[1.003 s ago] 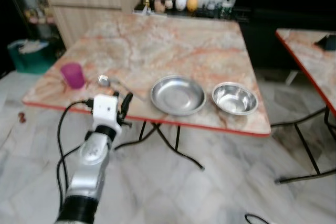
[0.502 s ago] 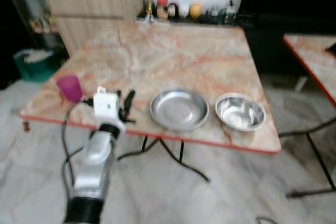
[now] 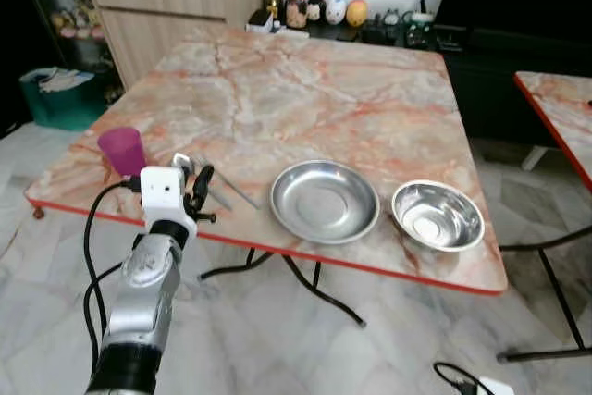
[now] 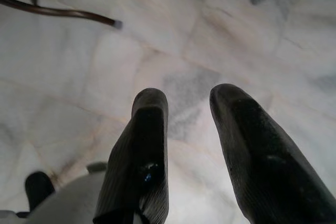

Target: Setting the table

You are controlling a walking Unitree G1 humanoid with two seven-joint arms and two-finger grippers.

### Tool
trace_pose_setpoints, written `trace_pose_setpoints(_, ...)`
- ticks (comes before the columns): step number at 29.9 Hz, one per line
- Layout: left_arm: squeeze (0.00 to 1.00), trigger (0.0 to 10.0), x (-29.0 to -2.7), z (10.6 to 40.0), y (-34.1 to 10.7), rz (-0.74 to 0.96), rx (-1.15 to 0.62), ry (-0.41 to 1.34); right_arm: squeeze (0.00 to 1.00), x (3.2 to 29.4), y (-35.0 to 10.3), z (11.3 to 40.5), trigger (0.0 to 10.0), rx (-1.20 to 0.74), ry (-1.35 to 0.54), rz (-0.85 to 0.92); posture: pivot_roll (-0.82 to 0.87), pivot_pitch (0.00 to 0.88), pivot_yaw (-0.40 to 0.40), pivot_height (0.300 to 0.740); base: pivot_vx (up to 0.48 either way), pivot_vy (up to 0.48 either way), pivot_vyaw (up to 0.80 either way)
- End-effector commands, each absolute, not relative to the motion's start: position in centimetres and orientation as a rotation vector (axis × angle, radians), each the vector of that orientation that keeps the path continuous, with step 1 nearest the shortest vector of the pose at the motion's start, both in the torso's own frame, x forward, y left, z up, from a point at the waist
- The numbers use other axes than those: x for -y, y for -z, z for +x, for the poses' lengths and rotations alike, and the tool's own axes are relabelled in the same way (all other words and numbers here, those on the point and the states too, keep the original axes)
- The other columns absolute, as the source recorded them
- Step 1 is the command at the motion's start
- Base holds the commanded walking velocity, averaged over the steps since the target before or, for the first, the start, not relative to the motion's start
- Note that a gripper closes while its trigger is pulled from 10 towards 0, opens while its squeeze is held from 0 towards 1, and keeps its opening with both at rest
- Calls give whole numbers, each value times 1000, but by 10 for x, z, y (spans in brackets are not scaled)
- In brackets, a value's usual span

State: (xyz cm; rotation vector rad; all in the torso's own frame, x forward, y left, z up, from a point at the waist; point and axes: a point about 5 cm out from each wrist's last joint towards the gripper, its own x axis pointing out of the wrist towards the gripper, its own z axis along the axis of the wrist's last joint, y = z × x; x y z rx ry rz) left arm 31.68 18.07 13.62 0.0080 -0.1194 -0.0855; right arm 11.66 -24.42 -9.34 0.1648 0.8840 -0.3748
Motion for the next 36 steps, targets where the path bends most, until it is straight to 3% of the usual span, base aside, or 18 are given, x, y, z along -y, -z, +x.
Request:
trace_pose_setpoints(1, 0, 10000, -173, 319, -141, 10, 136, 123, 0, 247, 94, 115, 10000, -897, 398, 168, 111, 0, -46, 715, 0, 0, 0)
trace_pose_setpoints(15, 0, 10000, -156, 328, -146, 7, 153, 182, 0, 247, 95, 109, 10000, -888, 439, 207, 79, 0, -31, 715, 0, 0, 0)
trace_pose_setpoints(36, 0, 10000, -153, 325, -140, 25, 144, 183, 0, 248, 95, 106, 10000, -897, 418, 199, 95, 0, -52, 715, 0, 0, -568)
